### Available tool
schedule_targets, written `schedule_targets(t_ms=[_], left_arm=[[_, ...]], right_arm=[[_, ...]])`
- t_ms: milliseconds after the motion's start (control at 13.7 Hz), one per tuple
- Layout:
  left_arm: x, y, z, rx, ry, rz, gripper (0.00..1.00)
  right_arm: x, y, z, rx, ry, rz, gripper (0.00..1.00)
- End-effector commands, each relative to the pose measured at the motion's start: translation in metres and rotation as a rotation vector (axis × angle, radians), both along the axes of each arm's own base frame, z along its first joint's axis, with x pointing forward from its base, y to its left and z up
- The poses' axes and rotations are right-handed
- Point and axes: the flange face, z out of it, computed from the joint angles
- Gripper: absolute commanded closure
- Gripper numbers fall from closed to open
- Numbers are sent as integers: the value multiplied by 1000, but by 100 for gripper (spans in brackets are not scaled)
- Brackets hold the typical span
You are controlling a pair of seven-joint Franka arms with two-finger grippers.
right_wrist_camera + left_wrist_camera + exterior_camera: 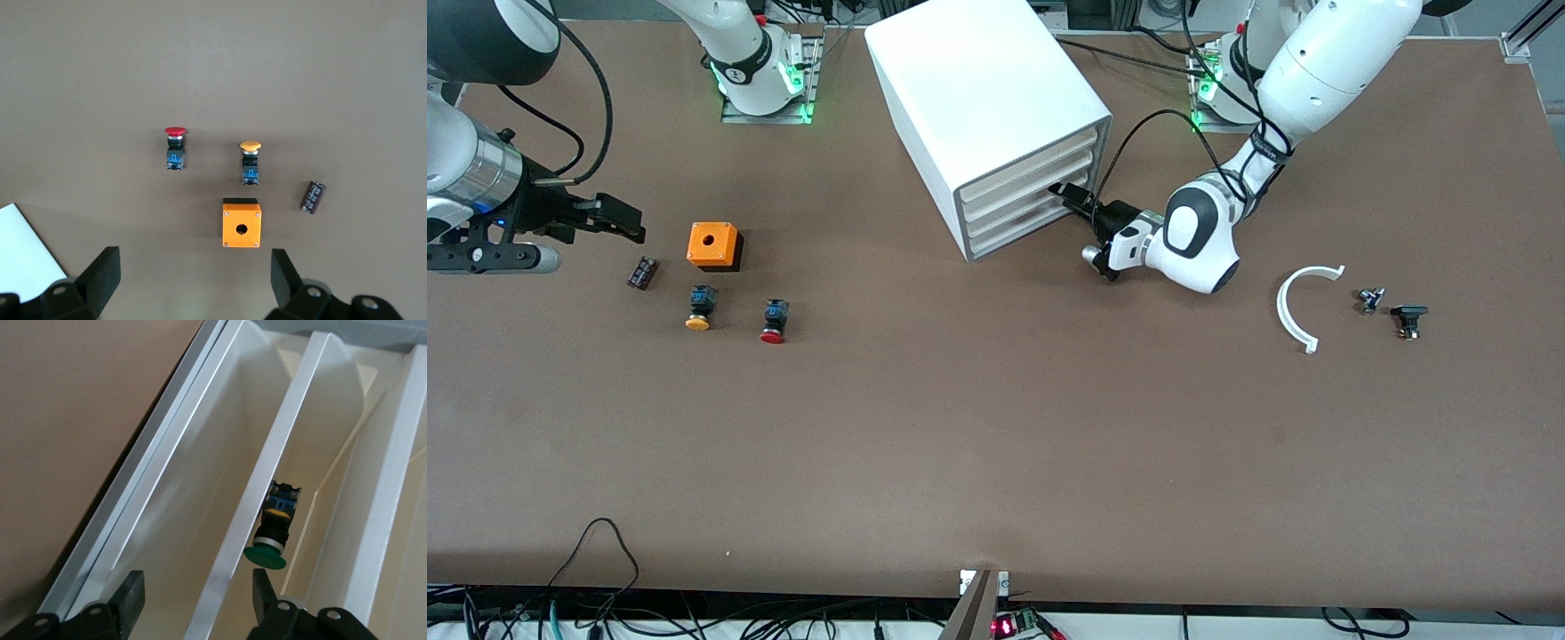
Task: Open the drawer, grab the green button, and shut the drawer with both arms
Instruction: 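Pull the drawer open with the left gripper while the right gripper approaches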
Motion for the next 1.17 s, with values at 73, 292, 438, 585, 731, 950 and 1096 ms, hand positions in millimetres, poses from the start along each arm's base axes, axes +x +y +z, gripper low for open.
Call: schedule_targets(t_ms=[73, 292, 438, 585, 731, 950, 1096], left_arm=[[-17, -2, -3, -12, 7, 15, 99], [-16, -2, -3, -9, 3, 17, 100], [-7, 2, 2, -6, -14, 29, 100], [18, 23, -2, 40, -71, 86, 100], [46, 46, -1, 86, -136, 159, 100], [102, 85, 14, 120, -237, 262, 100], [122, 100, 22, 124, -254, 309, 100]], right_arm=[[4, -3, 3, 19, 4, -7, 0], [9, 7, -8, 0, 14, 20, 0], [16, 9, -19, 3, 9, 26, 0], [24, 17, -34, 14, 13, 32, 0], [35, 45, -55, 56, 8, 53, 0], [43, 87, -84, 49, 5, 118, 0], [43, 142, -94, 37, -2, 202, 0]])
